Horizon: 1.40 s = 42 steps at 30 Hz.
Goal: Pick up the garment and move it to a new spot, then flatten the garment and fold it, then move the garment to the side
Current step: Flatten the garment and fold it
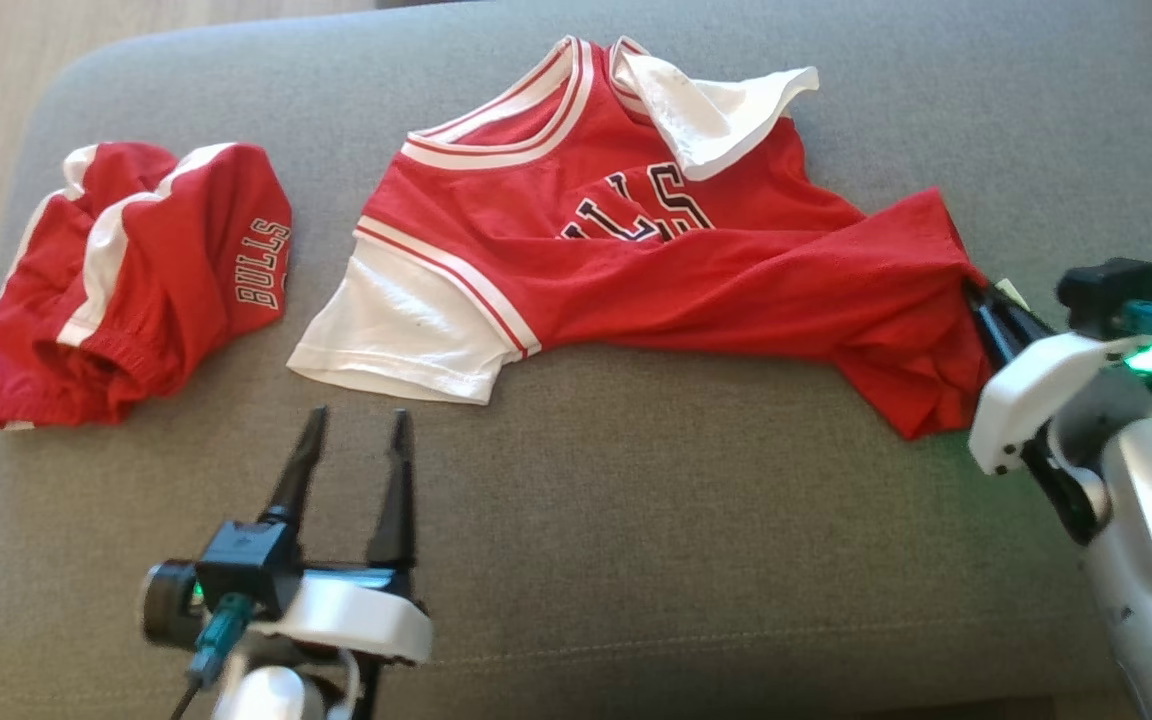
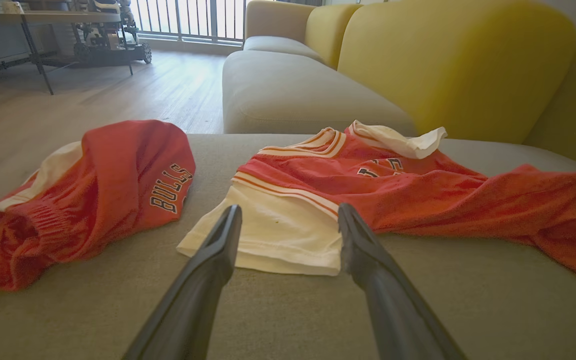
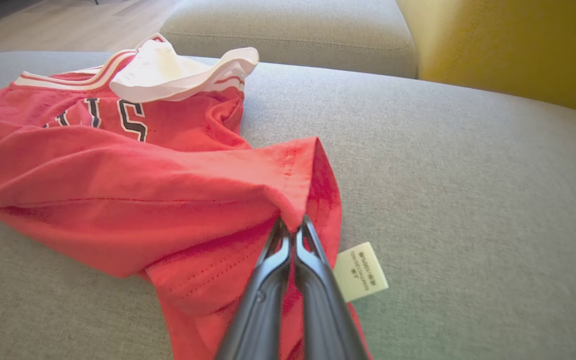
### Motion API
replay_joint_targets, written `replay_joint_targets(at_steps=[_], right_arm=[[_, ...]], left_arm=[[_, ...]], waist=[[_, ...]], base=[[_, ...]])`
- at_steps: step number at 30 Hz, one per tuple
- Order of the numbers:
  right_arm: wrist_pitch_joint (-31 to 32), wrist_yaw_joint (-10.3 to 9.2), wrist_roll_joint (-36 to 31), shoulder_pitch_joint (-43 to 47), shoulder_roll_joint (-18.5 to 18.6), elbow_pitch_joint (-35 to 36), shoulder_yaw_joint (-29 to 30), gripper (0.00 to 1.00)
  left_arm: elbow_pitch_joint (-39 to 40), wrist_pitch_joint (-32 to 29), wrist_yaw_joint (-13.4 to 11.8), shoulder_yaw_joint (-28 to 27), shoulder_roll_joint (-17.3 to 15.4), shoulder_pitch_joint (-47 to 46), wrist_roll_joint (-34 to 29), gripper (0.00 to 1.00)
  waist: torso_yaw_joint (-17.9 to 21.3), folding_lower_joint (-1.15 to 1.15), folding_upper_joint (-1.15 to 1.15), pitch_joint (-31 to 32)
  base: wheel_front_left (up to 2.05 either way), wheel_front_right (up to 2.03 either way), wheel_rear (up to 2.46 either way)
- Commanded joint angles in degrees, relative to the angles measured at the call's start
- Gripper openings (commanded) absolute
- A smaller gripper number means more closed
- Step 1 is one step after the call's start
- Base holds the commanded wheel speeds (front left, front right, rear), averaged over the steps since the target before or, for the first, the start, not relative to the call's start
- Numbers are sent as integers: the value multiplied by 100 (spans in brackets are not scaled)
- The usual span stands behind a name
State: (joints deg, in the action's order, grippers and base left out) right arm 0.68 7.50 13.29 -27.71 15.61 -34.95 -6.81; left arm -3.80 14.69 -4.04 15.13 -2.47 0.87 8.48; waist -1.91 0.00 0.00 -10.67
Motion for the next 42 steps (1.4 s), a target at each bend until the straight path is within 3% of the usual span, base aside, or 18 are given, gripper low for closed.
replay_joint_targets(at_steps=[1, 6, 11, 15, 21, 23, 24, 32, 36, 37, 40, 42], right_arm=[[5, -1, 20, 110, 102, 301, -13, 0], [335, -1, -38, 539, 80, 1216, 141, 0], [636, -1, -90, 725, -107, 1980, 208, 0], [780, -1, -154, 785, -225, 2241, 228, 0], [843, -1, -231, 870, -285, 2395, 360, 0], [853, -1, -286, 907, -280, 2425, 377, 0], [859, -1, -297, 920, -285, 2436, 364, 0], [859, -1, -248, 919, -299, 2541, 432, 0], [815, -1, 366, 915, -464, 2708, 662, 0], [852, -1, 809, 868, -505, 2867, 780, 0], [882, -1, 1286, 656, -418, 3155, 918, 0], [925, -1, 1409, 440, -288, 3287, 923, 0]], left_arm=[[95, 30, -18, -278, -48, -261, -90, 100], [-524, 30, -381, -686, -187, -827, -489, 100], [-1793, 12, -203, -901, -316, -1622, -298, 100], [-2817, -242, -213, -1003, -456, -2169, -241, 100], [-3284, -500, -283, -1070, -418, -2298, -90, 100], [-3329, -519, -241, -1063, -404, -2274, -34, 24], [-3379, -569, -212, -1058, -400, -2258, -4, 0], [-3027, -801, 75, -1210, -262, -2068, 548, 0], [-2141, -856, 646, -1611, -101, -1932, 1765, 0], [-1558, -986, 838, -1771, -69, -1962, 2469, 0], [-592, -1323, 949, -1998, -51, -2186, 3581, 0], [-55, -1611, 835, -2181, -47, -2461, 4222, 0]], waist=[[33, 0, 0, -47], [192, 0, 0, -347], [326, 0, 0, -696], [446, 0, 0, -841], [520, 0, 0, -845], [521, 0, 0, -832], [524, 0, 0, -826], [472, 0, 0, -699], [396, 0, 0, -473], [357, 0, 0, -324], [337, 0, 0, -80], [353, 0, 0, 70]], base=[[0, 0, 0], [0, 0, 0], [0, 0, 0], [0, 0, 0], [0, 0, 0], [0, 0, 0], [0, 0, 0], [0, 0, 0], [0, 0, 0], [0, 0, 0], [0, 0, 0], [0, 0, 0]])
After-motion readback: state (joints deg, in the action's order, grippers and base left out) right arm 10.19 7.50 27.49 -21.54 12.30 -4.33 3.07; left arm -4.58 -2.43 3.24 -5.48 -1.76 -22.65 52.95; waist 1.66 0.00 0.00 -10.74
